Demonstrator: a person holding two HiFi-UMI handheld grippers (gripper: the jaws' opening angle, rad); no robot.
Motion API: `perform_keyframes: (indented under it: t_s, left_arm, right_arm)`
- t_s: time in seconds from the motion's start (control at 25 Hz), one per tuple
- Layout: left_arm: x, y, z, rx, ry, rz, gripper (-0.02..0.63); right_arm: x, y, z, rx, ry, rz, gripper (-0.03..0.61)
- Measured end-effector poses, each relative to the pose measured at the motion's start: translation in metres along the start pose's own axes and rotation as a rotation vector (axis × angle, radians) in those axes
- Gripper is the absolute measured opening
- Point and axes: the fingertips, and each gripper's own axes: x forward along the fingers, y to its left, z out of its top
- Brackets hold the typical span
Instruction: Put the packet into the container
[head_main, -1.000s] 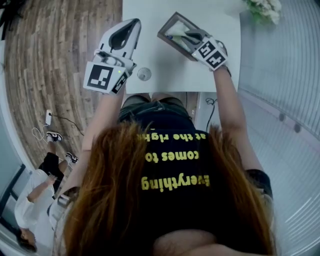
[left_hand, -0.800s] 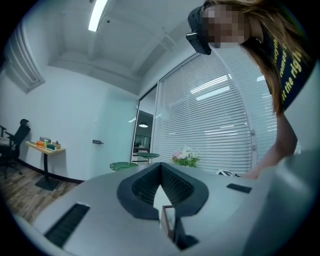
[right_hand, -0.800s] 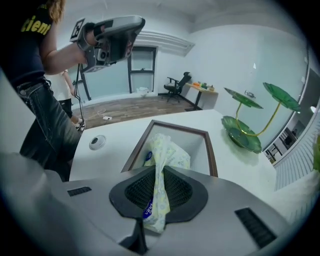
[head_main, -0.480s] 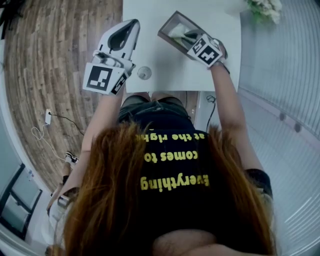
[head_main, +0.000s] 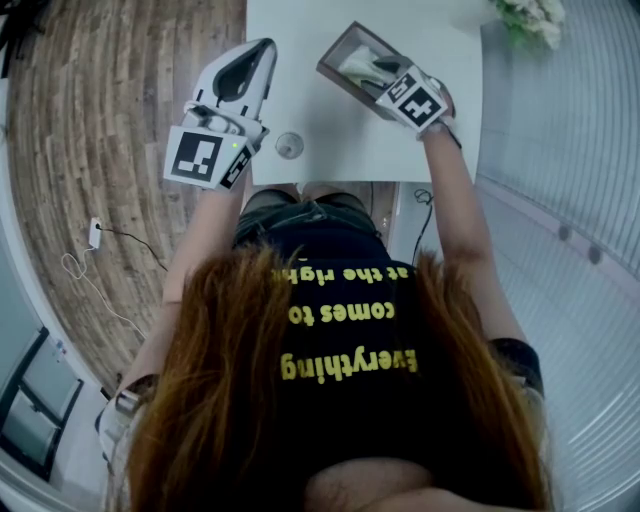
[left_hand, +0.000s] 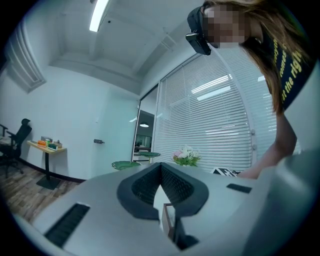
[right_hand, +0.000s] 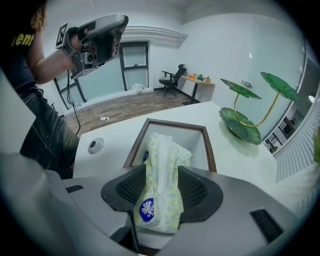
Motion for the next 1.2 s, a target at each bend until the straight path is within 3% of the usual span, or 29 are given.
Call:
perform_keyframes:
  t_s: [0.12, 0.32, 0.56, 0.84, 1.2]
  left_arm:
    - [-0.001, 0.001, 0.000, -0.001, -0.002, 0.000, 0.002]
    - [-0.001, 0.002, 0.000, 0.002, -0.008, 0.002, 0.002]
    - [0.001, 0.000, 0.001, 0.003, -0.019, -0.005, 0.002]
    - [0.002, -0.002, 0.003, 0.003, -0.019, -0.012, 0.002]
    - [0.003, -0.004, 0.003, 0.003, -0.015, -0.024, 0.002]
  right_arm:
    - [-0.005, -0.002, 0.004, 0.001, -0.020, -0.018, 0.210]
    - [-0.021, -0.007, 0.013, -0.012, -0.051, -0.064, 0.210]
    - [-0.029, -0.003, 0.014, 0.031, -0.062, -0.049, 0.202]
    - [-0.037, -0.003, 0.014, 0.046, -0.076, -0.074, 0.064]
    - [-0.046, -0.001, 0.019, 0.113, -0.145, -0.101, 0.020]
